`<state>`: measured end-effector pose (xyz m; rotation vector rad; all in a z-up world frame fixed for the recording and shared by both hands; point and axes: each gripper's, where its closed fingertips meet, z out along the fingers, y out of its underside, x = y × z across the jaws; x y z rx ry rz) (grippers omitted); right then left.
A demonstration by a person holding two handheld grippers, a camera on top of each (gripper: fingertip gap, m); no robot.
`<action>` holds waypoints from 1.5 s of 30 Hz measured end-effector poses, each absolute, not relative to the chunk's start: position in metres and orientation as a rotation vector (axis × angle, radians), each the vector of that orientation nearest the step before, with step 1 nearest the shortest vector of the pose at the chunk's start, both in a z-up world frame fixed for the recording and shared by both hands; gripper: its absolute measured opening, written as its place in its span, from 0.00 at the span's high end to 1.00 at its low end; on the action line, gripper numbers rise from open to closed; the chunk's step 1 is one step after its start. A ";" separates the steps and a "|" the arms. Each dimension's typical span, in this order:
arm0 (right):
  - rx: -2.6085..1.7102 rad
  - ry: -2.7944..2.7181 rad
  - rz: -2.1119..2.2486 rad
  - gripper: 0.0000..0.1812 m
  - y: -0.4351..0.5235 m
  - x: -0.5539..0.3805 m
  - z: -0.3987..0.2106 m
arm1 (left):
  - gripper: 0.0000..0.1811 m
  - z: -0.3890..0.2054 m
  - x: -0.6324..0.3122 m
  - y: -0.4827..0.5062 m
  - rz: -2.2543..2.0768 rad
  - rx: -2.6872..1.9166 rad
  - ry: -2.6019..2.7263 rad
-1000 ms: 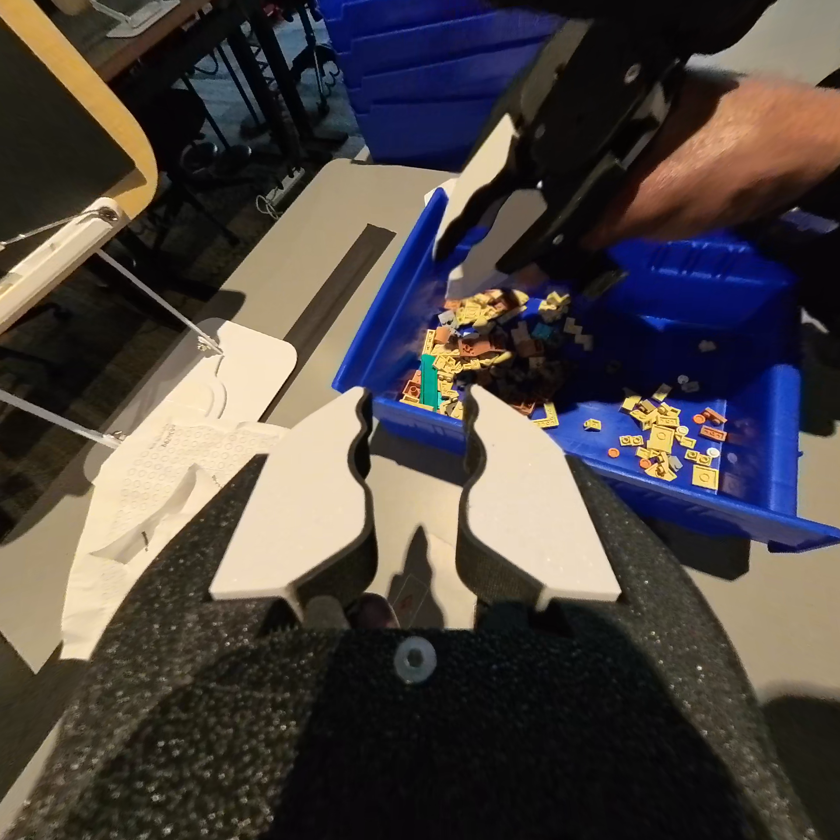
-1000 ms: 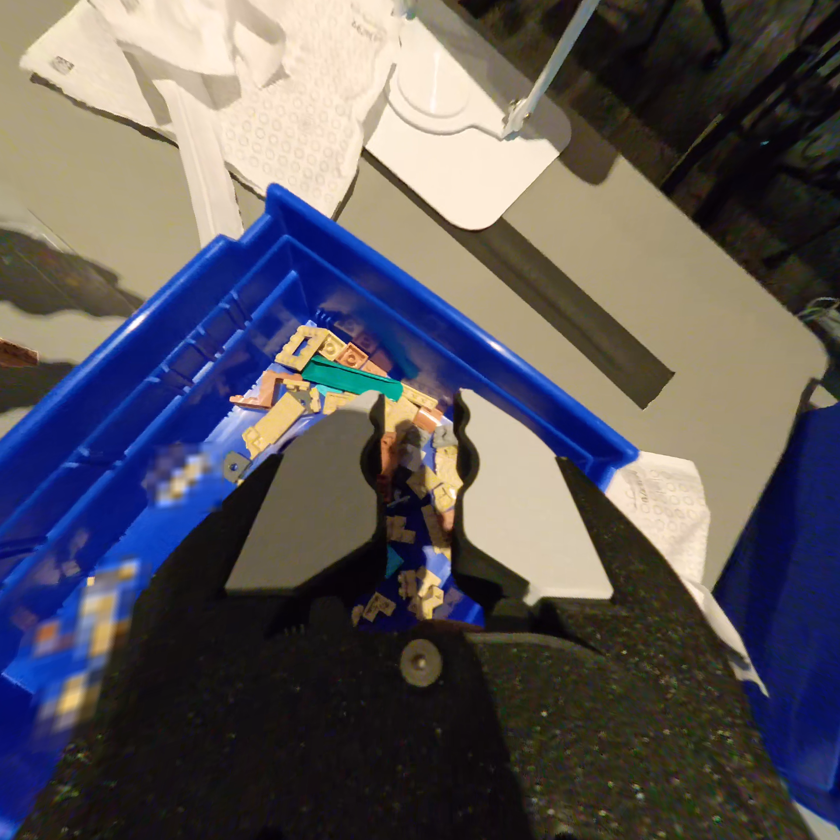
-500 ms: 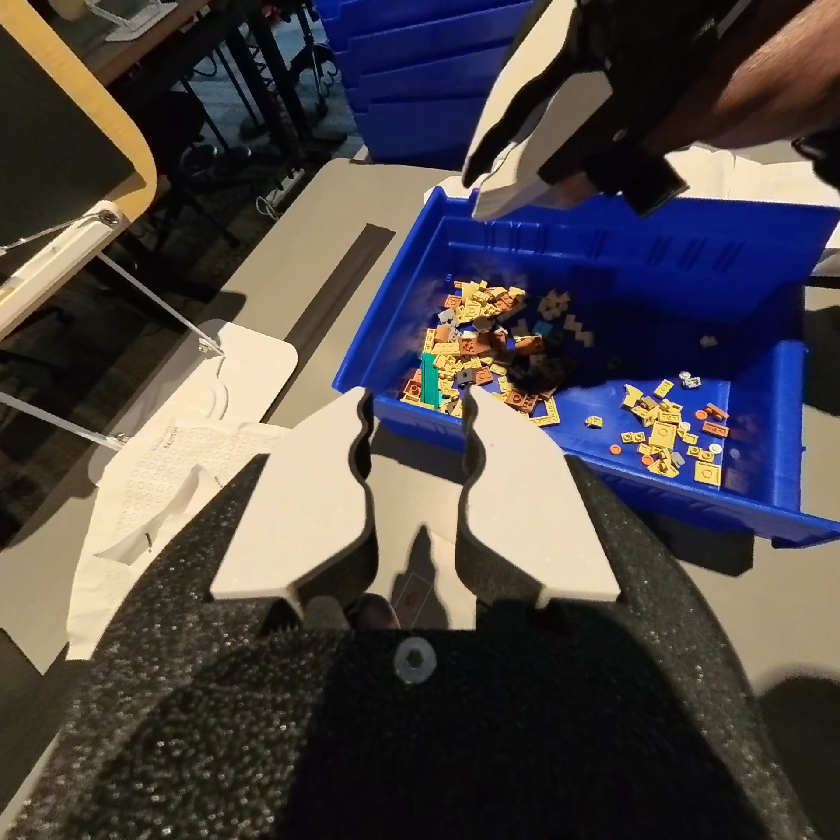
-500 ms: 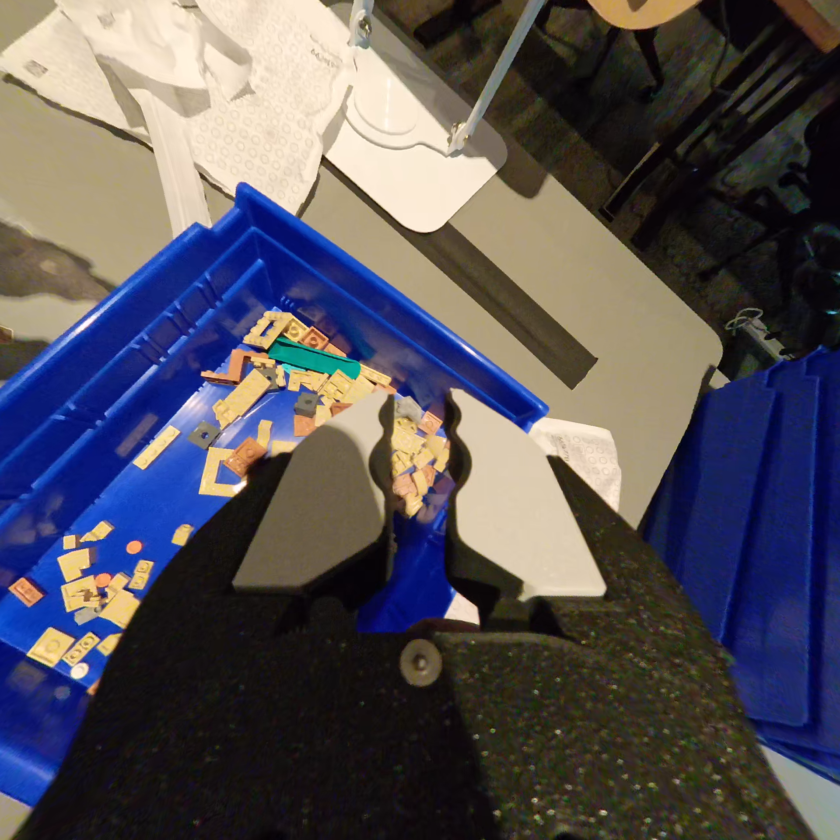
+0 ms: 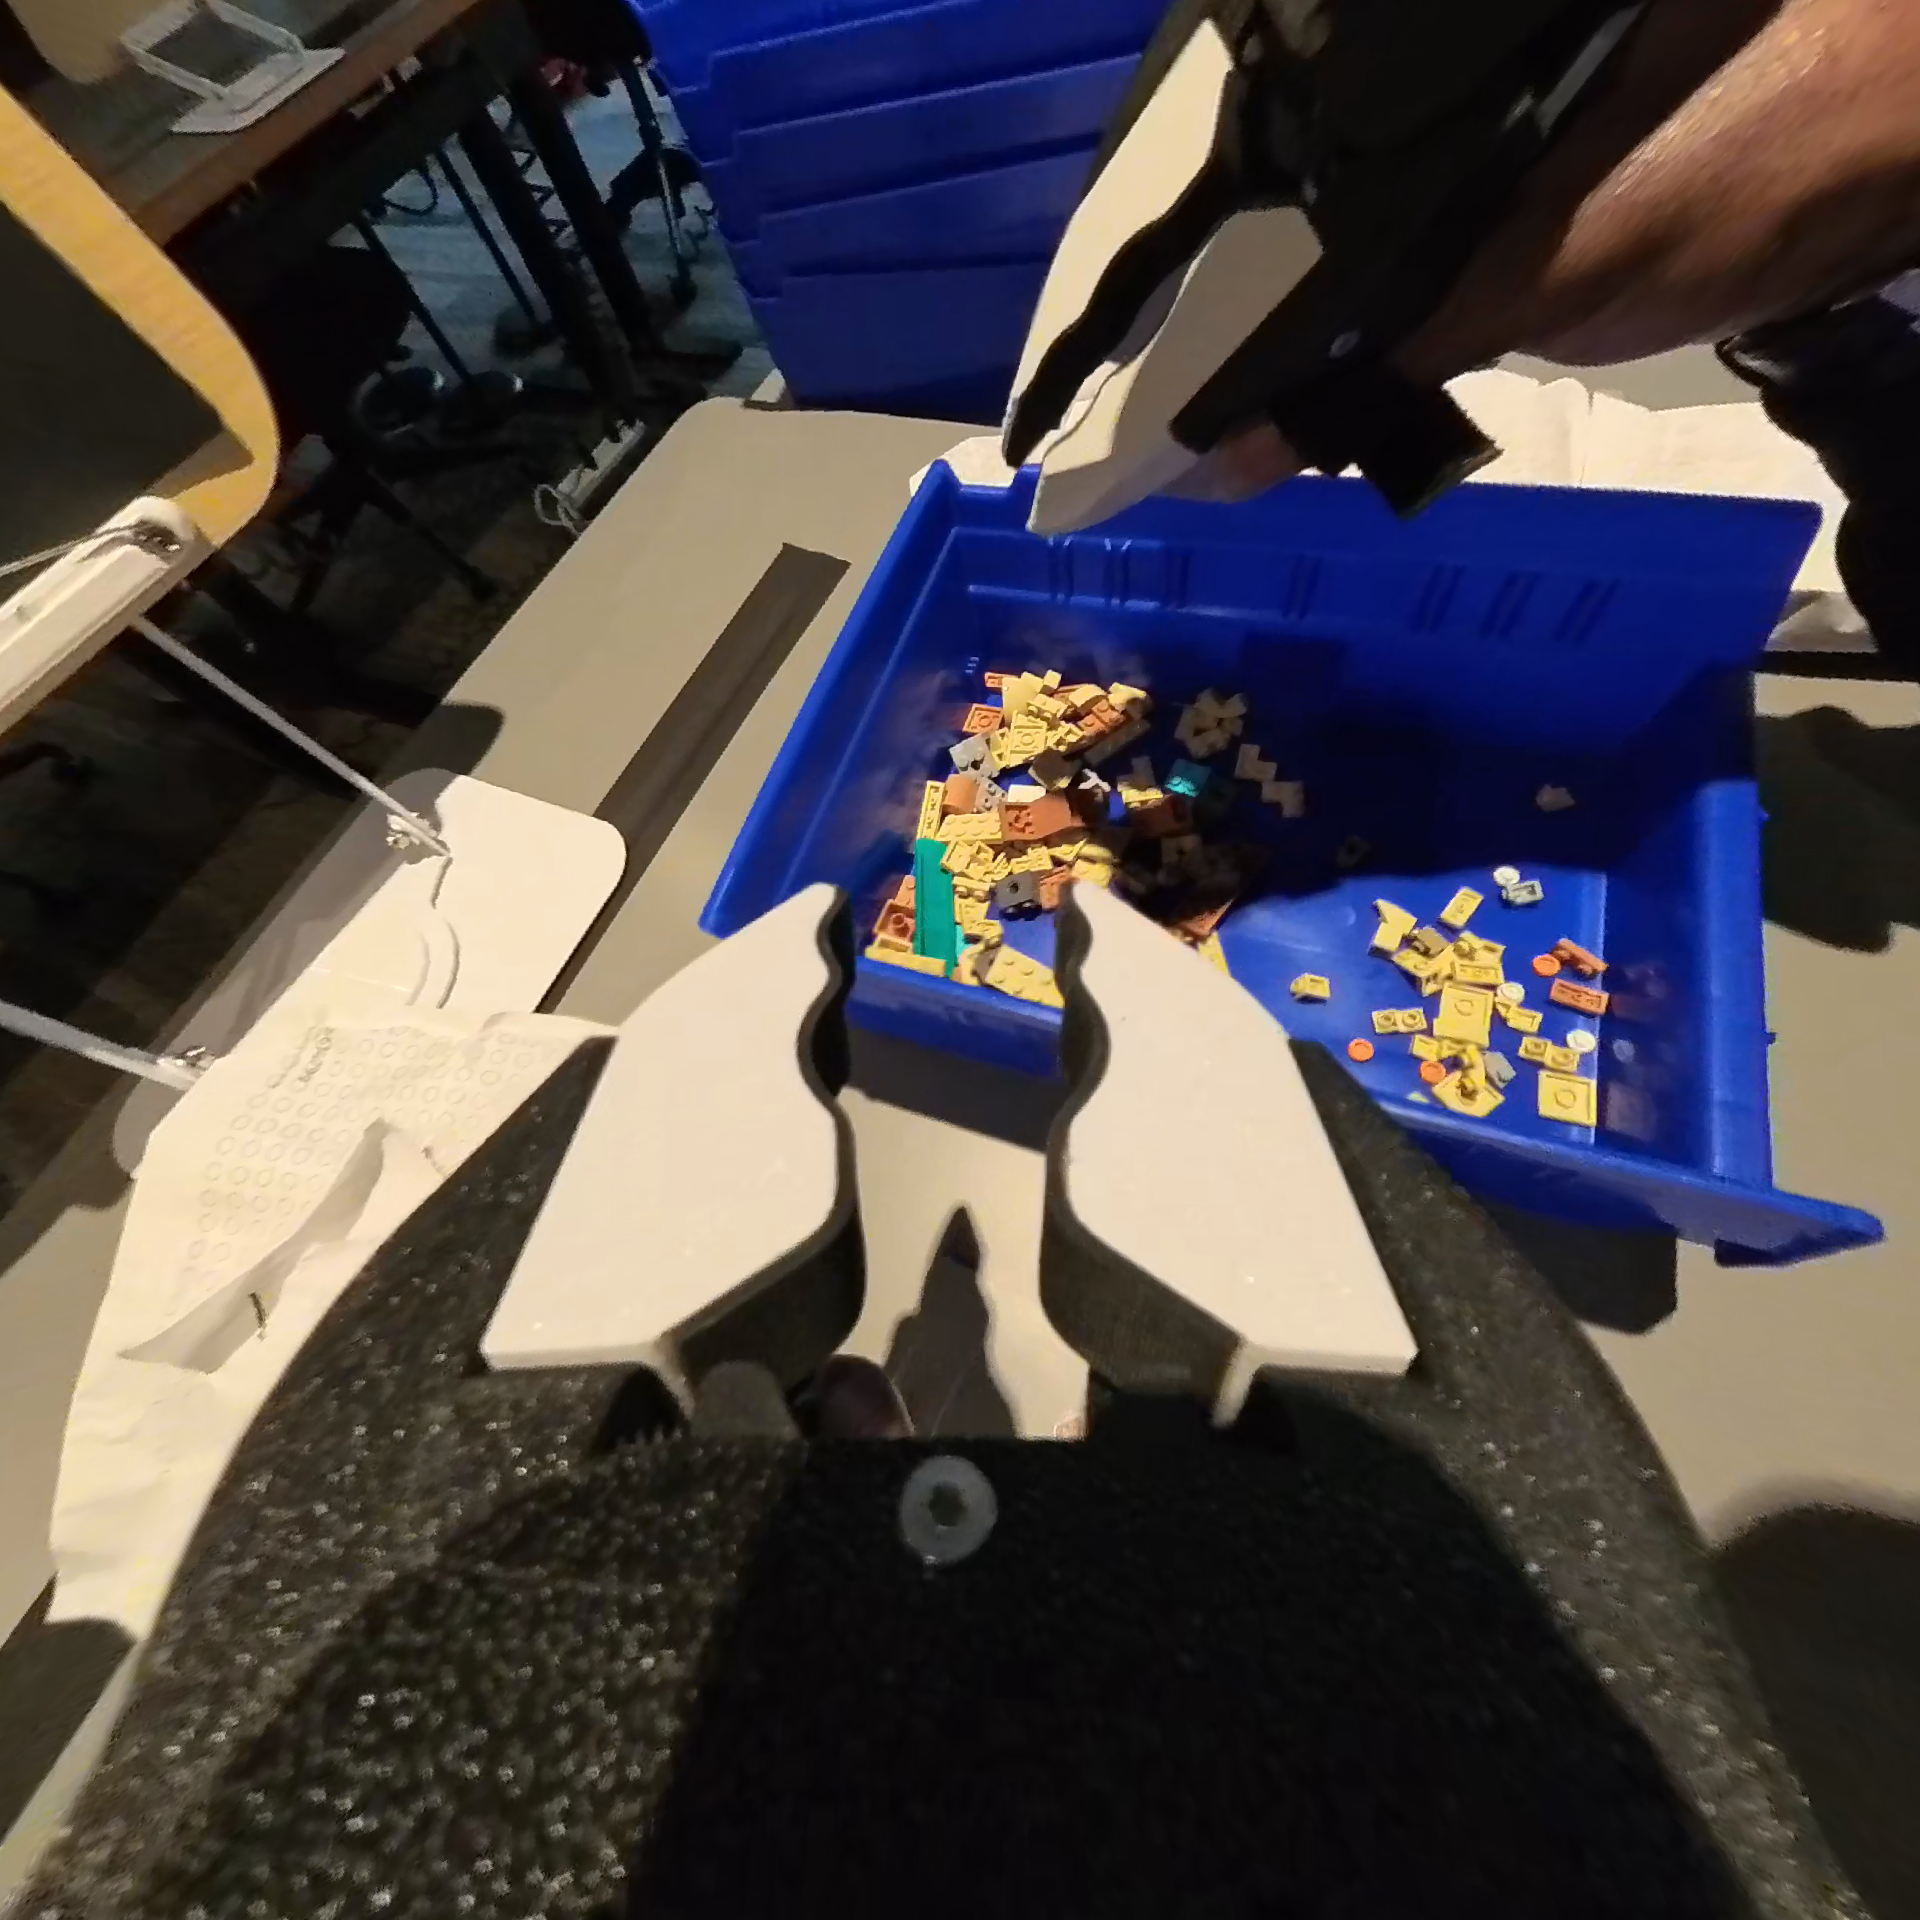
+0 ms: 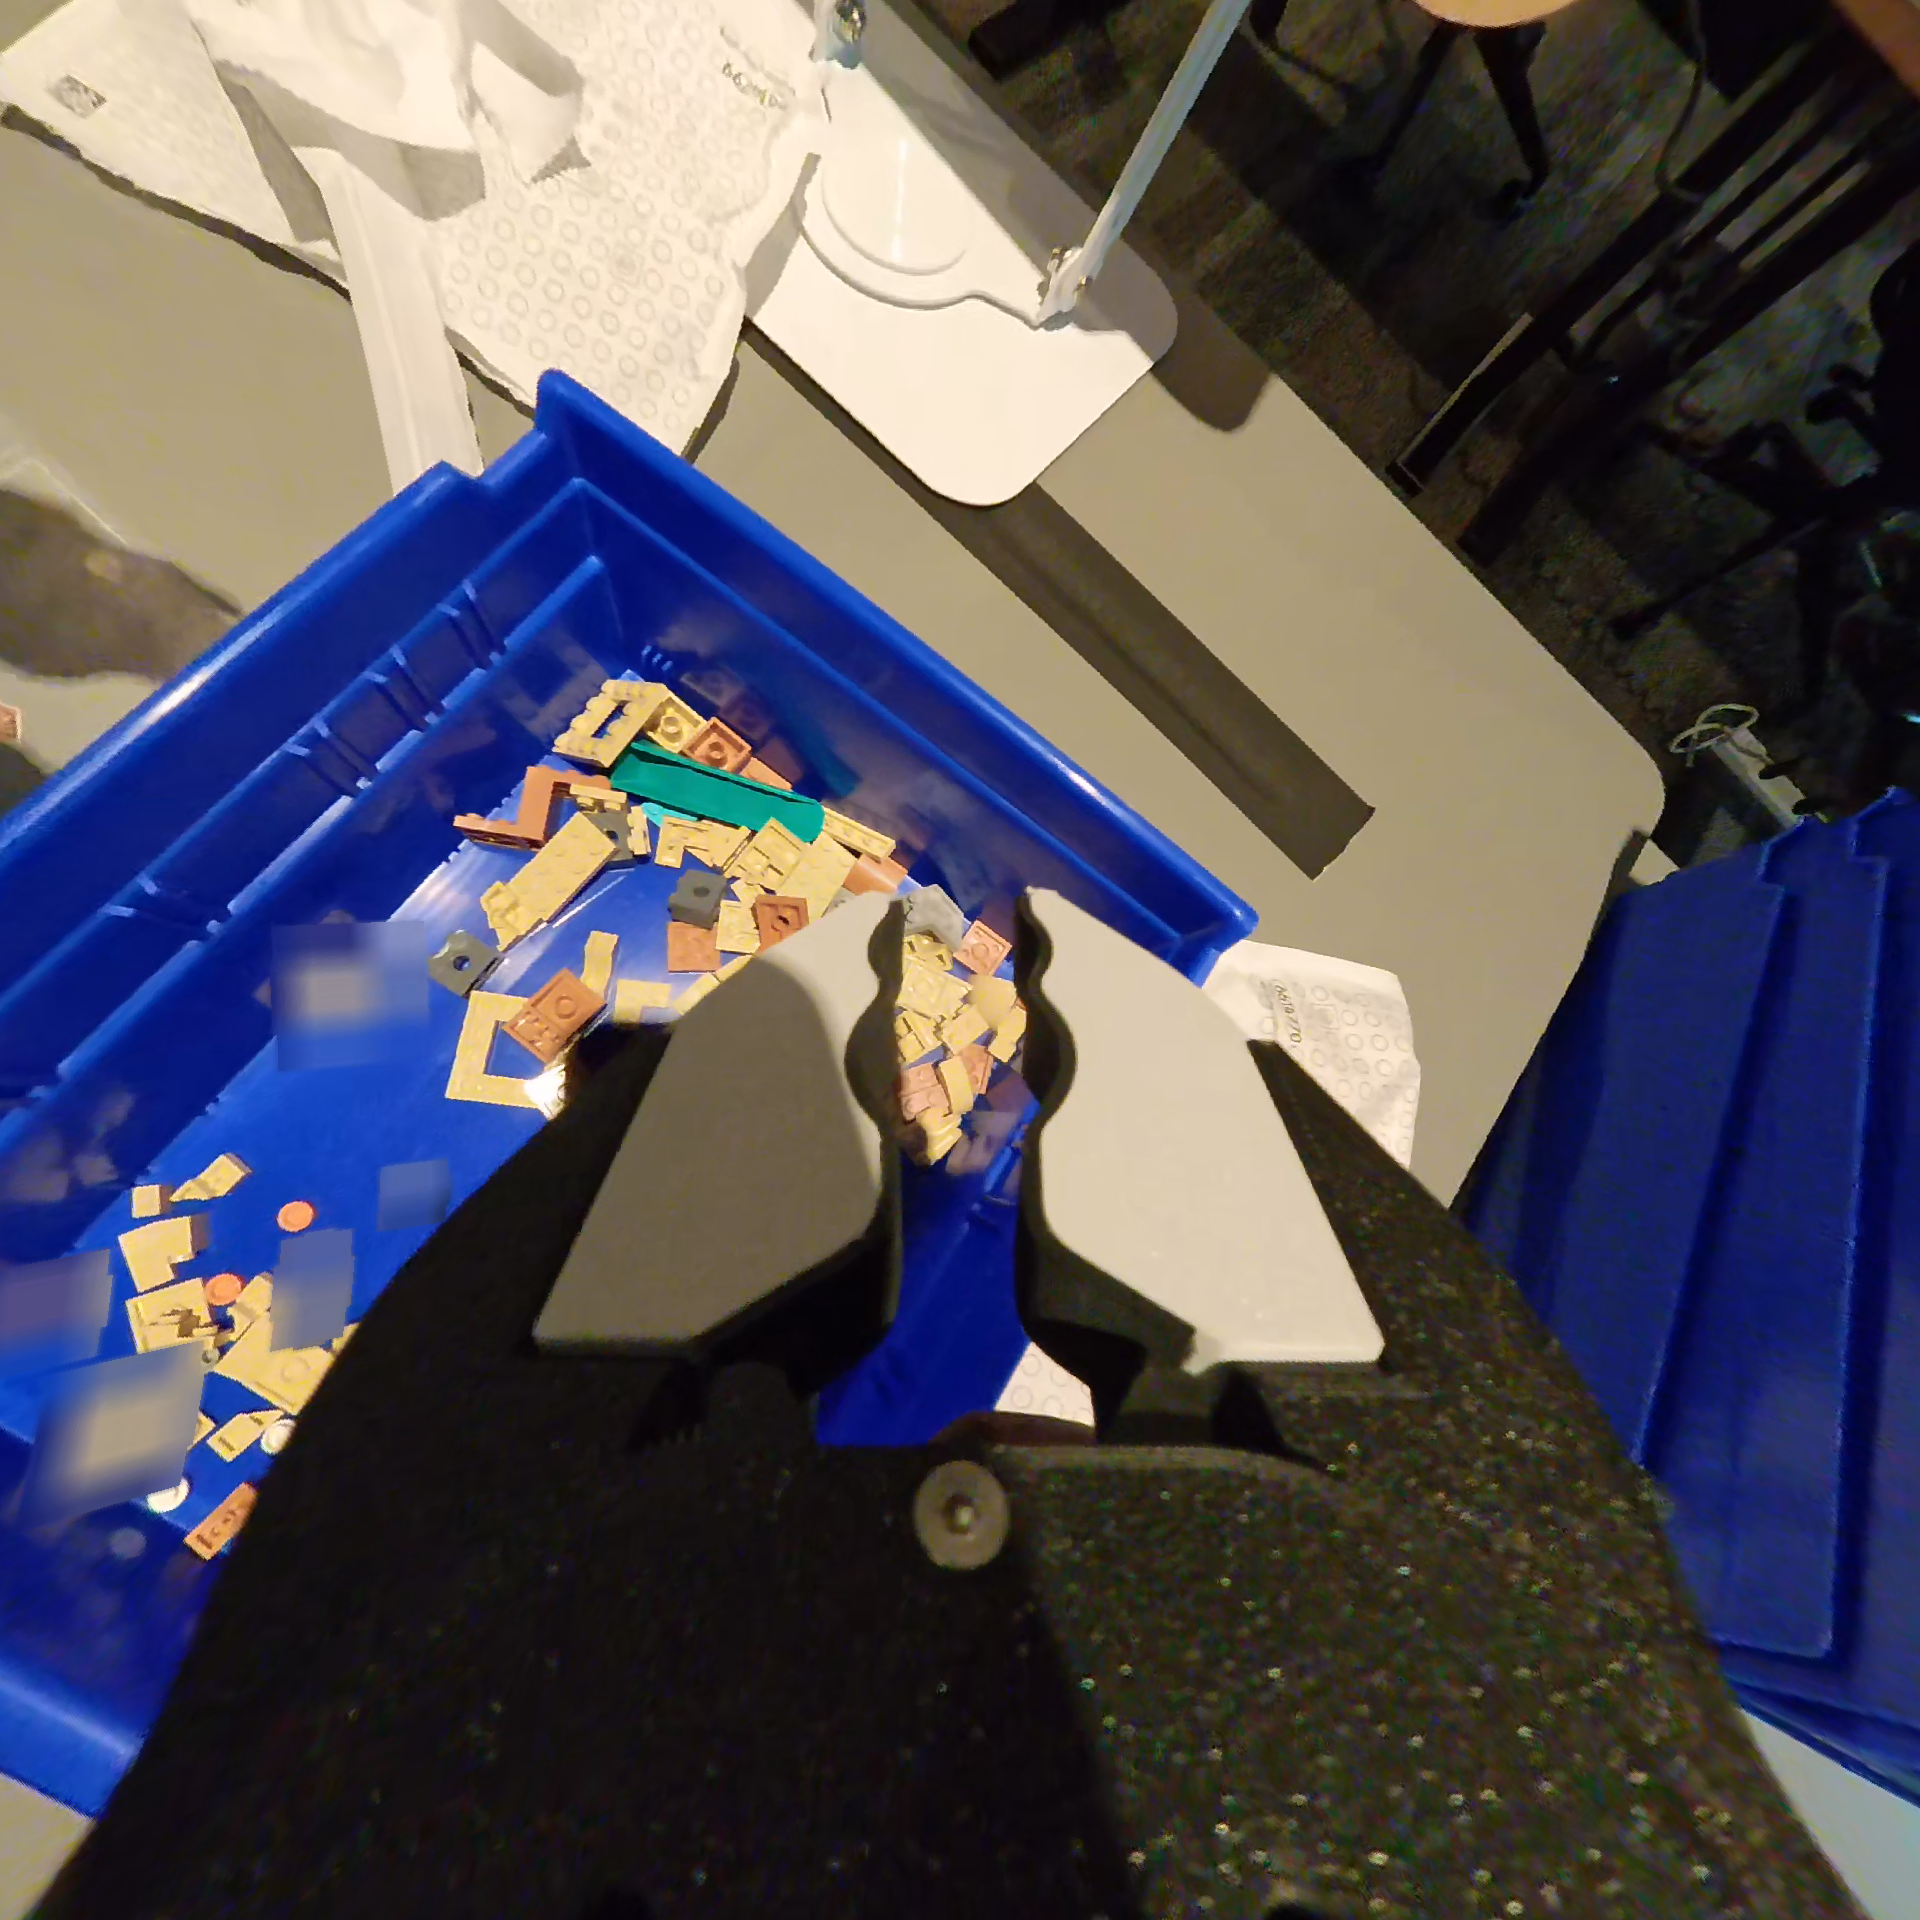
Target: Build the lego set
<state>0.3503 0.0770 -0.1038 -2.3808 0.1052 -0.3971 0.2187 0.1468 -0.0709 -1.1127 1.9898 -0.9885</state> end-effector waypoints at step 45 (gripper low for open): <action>-2.212 0.116 -0.390 0.89 0.042 0.391 -0.075 | 0.93 -0.117 0.254 0.099 -1.193 -1.086 1.975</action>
